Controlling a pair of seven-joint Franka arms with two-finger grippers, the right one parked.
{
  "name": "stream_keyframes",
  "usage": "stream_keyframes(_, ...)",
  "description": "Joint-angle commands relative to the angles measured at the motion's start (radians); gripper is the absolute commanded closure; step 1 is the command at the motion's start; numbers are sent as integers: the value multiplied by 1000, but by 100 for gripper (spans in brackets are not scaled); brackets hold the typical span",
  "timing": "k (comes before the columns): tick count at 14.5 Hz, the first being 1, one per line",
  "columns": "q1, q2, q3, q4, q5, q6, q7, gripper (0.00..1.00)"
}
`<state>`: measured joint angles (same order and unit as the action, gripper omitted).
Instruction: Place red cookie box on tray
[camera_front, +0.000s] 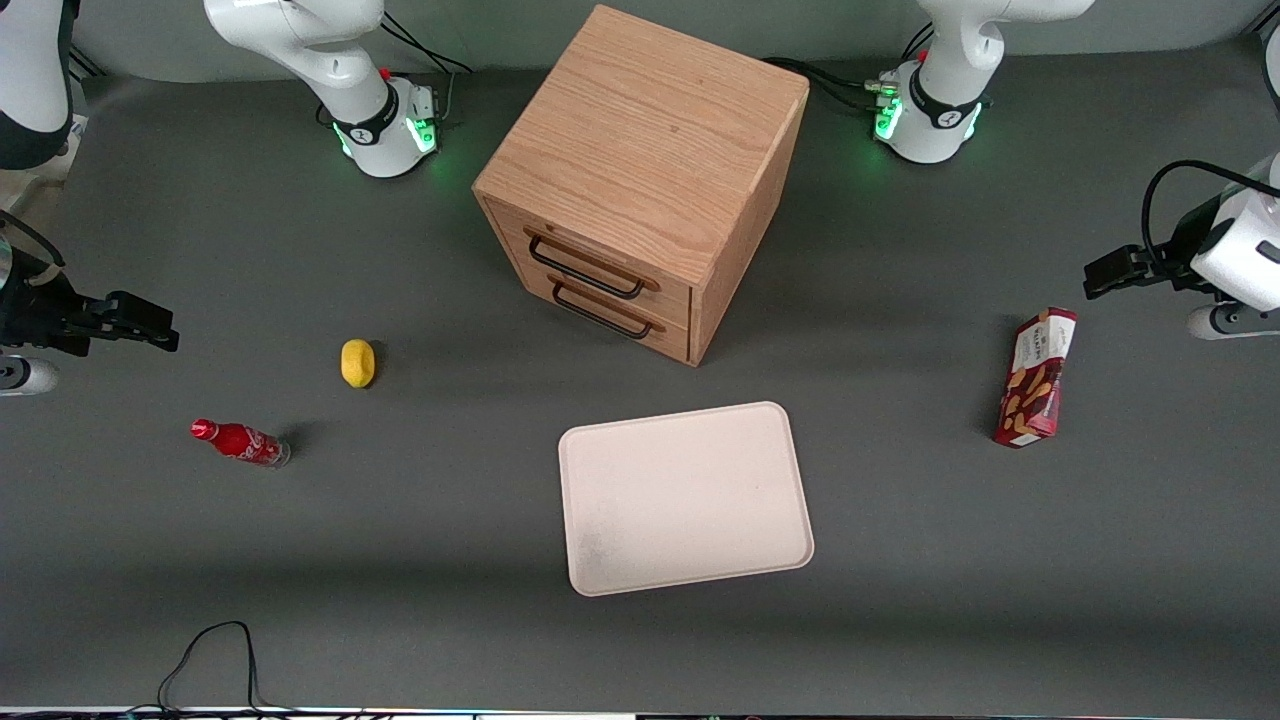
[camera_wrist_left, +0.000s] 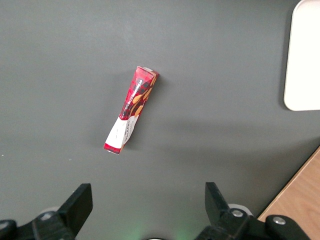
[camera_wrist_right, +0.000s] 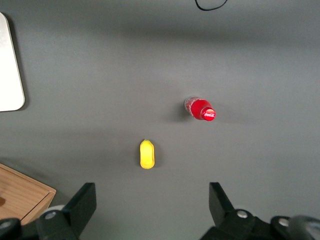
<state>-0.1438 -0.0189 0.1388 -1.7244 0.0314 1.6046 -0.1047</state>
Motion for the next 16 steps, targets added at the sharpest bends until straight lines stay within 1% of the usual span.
stream_keyframes(1,-22,30,18,68,4,-64,-41,0)
stream_keyframes(3,-17,51,16,106,2,-83,-47,0)
stream_keyframes(10,-16,60,19,109,2,-126,-26,0)
stream_keyframes(12,-14,60,21,117,10,-130,9,0)
stream_keyframes(13,-11,59,24,123,25,-140,52,0)
stream_keyframes(15,61,59,21,163,36,-173,201,0)
stream_keyframes(16,90,59,21,181,38,-189,303,0)
